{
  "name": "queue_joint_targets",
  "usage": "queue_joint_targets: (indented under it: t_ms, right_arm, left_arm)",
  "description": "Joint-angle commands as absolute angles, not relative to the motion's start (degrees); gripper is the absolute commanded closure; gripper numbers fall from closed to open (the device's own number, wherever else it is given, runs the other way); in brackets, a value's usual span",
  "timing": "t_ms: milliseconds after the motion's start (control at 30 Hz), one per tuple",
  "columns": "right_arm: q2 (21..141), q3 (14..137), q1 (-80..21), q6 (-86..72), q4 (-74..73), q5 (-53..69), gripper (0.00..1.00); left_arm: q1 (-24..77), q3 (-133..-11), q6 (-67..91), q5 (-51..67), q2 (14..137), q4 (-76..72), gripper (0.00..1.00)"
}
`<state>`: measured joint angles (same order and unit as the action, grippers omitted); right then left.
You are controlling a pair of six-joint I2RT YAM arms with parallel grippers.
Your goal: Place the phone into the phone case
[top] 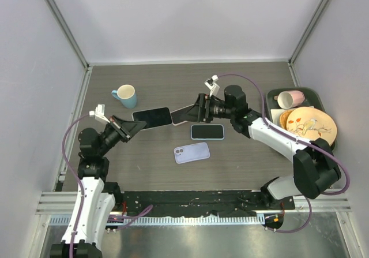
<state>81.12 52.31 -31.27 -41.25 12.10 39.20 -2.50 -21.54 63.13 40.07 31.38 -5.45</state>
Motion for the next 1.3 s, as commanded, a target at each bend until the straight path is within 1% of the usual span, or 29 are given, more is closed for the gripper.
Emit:
queue_joint_targets:
  t_ms: [0,33,133,267,333,433,533,633,900,933,1033,1133,1167,1200,1233,1267]
  right_arm:
    - [79.0,50.5,-31.5,-46.0,18.1,44.3,0.18]
    - [79.0,50.0,-31.5,-47.4,22.0,45.8,0.18]
    - [79.6,48.9,-31.5,-52.8,29.6,46.8,0.19]
    - [80.7,48.4,-31.6,-57.6,36.7,48.2,0.2]
    - [81.9,48.7,-31.9,-59.2,38.8,48.5,0.23]
    - [82.6,48.3,-32.0,-61.3,41.6,49.5,0.32]
    - [82.1,47.4,-32.3,-62.1,43.2,50.7,0.46]
    - [81.2,46.2,-32.6,-61.7,43.2,51.7,0.47]
    - [78.9,44.6,-32.4,-58.3,38.6,50.7,0.43]
    - [78.9,44.6,-32.4,-58.3,38.6,50.7,0.43]
    - [78.1,44.7,-32.4,-58.4,38.9,51.1,0.5]
    - [78.0,45.5,-32.6,-58.5,38.0,52.2,0.66]
    - [78.0,45.8,-32.5,-58.5,38.0,52.6,0.8]
    - [77.9,46.2,-32.6,-58.4,37.0,52.6,0.87]
    - [77.6,46.5,-32.5,-58.1,36.5,52.6,0.99]
    - [77.4,46.6,-32.5,-58.0,36.2,52.5,0.99]
  left_arm:
    - [-0.5,-24.2,70.1,45.7,32.8,-22.8,1.0]
    - [-0.5,-24.7,70.0,45.5,33.7,-23.5,1.0]
    - [3.9,-25.7,69.2,44.2,35.0,-24.3,1.0]
    - [8.5,-26.5,67.9,42.0,38.0,-24.5,1.0]
    - [11.2,-27.1,67.2,40.4,38.8,-24.6,1.0]
    - [13.2,-27.2,66.7,38.9,39.8,-25.1,1.0]
    - [13.6,-27.0,66.6,37.4,40.1,-25.3,1.0]
    - [13.6,-26.4,67.0,35.4,39.3,-25.6,1.0]
    - [13.7,-26.5,67.3,35.6,39.7,-26.9,1.0]
    - [13.8,-26.6,67.3,35.7,39.8,-26.9,1.0]
    - [13.7,-26.5,67.1,35.9,39.7,-26.9,1.0]
    - [13.7,-26.2,66.7,35.4,39.4,-26.5,1.0]
    - [13.8,-26.0,66.7,35.2,39.5,-26.5,1.0]
    - [13.8,-26.0,66.6,35.3,39.6,-26.5,1.0]
    - [13.8,-26.1,66.6,35.6,39.8,-26.5,1.0]
    - [13.8,-26.0,66.5,35.6,40.1,-26.4,1.0]
